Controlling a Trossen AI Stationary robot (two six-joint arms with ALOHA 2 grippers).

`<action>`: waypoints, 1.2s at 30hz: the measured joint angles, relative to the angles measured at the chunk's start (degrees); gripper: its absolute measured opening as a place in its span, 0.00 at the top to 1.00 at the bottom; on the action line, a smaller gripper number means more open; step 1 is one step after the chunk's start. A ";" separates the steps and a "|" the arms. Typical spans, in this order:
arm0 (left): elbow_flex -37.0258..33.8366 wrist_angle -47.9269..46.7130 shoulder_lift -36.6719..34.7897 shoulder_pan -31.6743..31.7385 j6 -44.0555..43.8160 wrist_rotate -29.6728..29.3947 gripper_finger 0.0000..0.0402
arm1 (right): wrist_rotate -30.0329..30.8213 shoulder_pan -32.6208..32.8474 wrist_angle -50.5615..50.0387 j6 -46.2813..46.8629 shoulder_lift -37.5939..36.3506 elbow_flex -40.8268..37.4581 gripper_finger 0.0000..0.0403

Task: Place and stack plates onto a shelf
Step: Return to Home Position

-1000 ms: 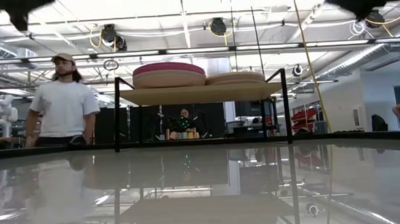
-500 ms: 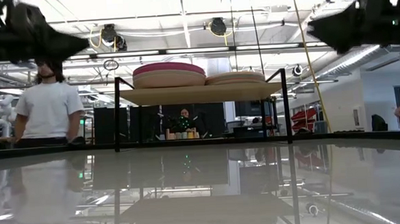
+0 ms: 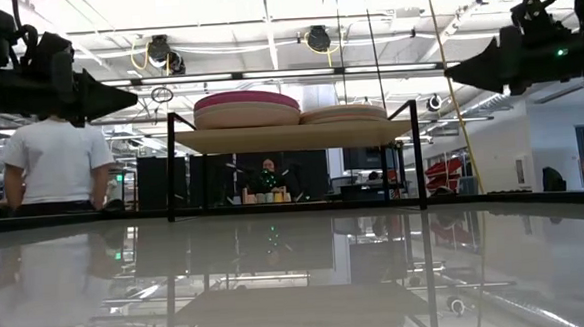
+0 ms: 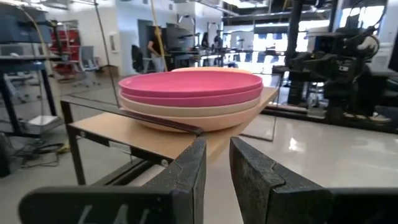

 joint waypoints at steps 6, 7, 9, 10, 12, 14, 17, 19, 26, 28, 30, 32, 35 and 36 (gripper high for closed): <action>0.00 -0.82 0.02 0.00 -0.64 -0.37 0.81 | 1.74 0.00 -0.11 -0.91 0.00 -0.04 0.48; 0.00 -0.92 0.02 0.00 -0.76 -0.35 0.81 | 1.70 0.00 -0.11 -0.89 0.00 -0.04 0.48; 0.00 -0.81 0.02 0.00 -0.58 -0.35 0.81 | 1.67 0.00 -0.08 -0.89 0.00 -0.09 0.48; 0.00 -0.82 0.02 0.00 -0.59 -0.35 0.81 | 1.65 0.00 -0.05 -0.75 0.00 -0.09 0.48; 0.00 -0.79 0.02 0.00 -1.28 -0.35 0.81 | 1.65 0.00 0.53 -0.54 0.00 -0.11 0.48; 0.00 -0.81 0.02 0.00 -1.53 -0.35 0.81 | 1.63 0.00 0.84 -0.55 0.00 -0.11 0.48; 0.00 -0.79 0.02 0.00 -1.03 -0.34 0.81 | 1.63 0.00 1.00 -0.47 0.00 -0.13 0.48; 0.01 -0.79 0.02 0.00 -0.59 -0.33 0.81 | 1.61 0.00 1.02 -0.47 0.00 -0.13 0.48; 0.02 -0.74 0.02 0.00 -0.78 -0.33 0.81 | 1.59 0.00 1.02 -0.47 0.00 -0.13 0.48; 0.02 -0.74 0.02 0.00 -0.78 -0.33 0.81 | 1.59 0.00 1.01 -0.47 0.00 -0.13 0.48; 0.02 -0.74 0.02 0.00 -0.78 -0.33 0.81 | 1.59 0.00 1.01 -0.45 0.00 -0.13 0.48; 0.02 -0.74 0.02 0.00 -0.78 -0.33 0.81 | 1.59 0.00 1.01 -0.46 0.00 -0.13 0.48; 0.02 -0.74 0.02 0.00 -0.77 -0.33 0.81 | 1.59 0.00 1.01 -0.45 0.00 -0.15 0.48; 0.02 -0.74 0.02 0.00 -0.78 -0.33 0.81 | 1.59 0.00 1.01 -0.45 0.00 -0.15 0.48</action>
